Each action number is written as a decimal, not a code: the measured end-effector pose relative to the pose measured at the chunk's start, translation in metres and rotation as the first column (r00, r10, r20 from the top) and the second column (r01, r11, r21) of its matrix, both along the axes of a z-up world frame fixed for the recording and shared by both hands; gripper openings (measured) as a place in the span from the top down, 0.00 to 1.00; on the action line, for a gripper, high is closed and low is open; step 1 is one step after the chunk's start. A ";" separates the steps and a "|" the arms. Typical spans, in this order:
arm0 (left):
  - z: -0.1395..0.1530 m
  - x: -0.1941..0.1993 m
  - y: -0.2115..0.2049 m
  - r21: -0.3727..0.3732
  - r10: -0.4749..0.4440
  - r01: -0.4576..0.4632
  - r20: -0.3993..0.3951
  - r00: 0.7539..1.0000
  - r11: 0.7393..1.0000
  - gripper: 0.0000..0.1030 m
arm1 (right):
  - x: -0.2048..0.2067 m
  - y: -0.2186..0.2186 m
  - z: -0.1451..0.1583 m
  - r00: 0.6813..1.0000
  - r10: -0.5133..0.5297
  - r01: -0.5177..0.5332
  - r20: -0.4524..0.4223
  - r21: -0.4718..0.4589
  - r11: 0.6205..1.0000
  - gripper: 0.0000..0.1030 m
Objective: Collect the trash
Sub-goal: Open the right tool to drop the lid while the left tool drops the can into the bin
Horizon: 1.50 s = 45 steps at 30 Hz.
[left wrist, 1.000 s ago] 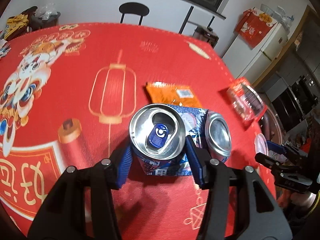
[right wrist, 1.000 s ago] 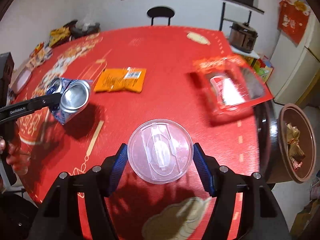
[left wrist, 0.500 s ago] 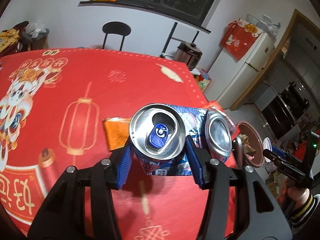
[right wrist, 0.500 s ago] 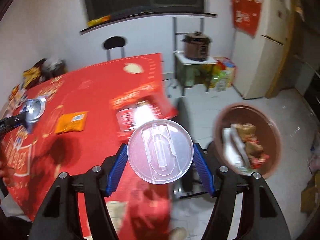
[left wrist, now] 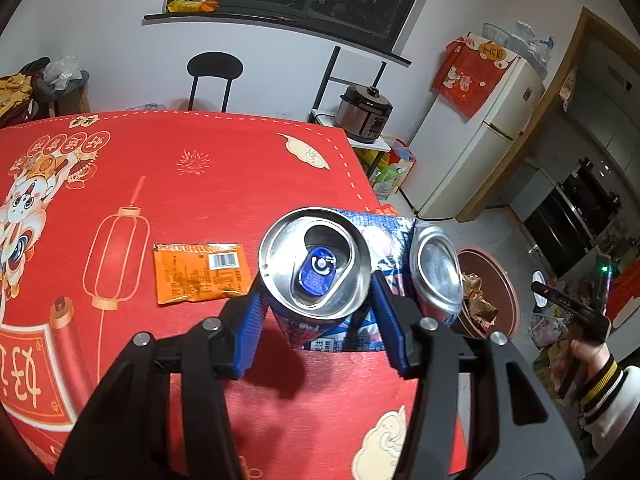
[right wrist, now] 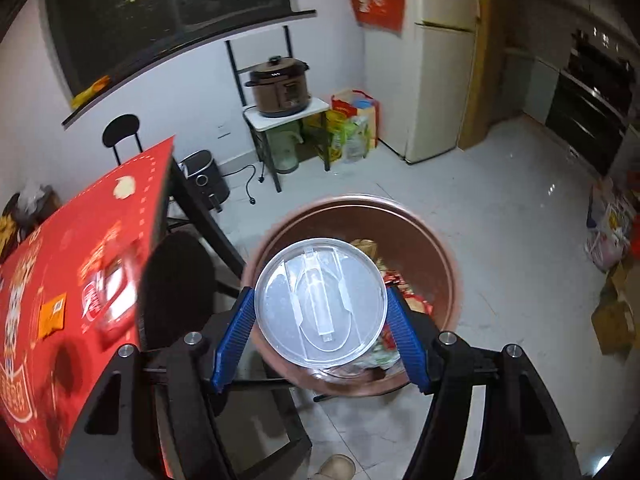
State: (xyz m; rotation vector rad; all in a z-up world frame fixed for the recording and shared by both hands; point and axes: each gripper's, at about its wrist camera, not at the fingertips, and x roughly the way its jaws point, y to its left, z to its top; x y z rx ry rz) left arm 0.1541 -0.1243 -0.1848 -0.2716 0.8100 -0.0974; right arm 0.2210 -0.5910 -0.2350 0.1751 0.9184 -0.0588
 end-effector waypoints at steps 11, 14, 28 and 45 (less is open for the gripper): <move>0.014 0.008 -0.041 0.038 -0.038 0.037 0.018 0.999 0.999 0.49 | 0.017 -0.015 -0.001 1.000 0.014 -0.015 0.023 0.057 0.998 0.27; 0.018 0.012 -0.053 0.046 -0.064 0.063 0.025 0.998 0.997 0.49 | 0.013 -0.021 0.011 0.998 0.001 -0.006 0.057 0.079 0.997 0.23; 0.024 0.042 -0.147 0.076 -0.269 0.265 0.040 0.962 0.961 0.49 | -0.057 -0.056 0.058 0.985 -0.105 0.091 0.135 0.104 0.990 0.05; -0.019 0.116 -0.325 0.087 -0.482 0.480 -0.007 0.876 0.873 0.44 | -0.144 -0.143 0.051 0.974 -0.214 0.209 0.077 0.070 0.975 0.05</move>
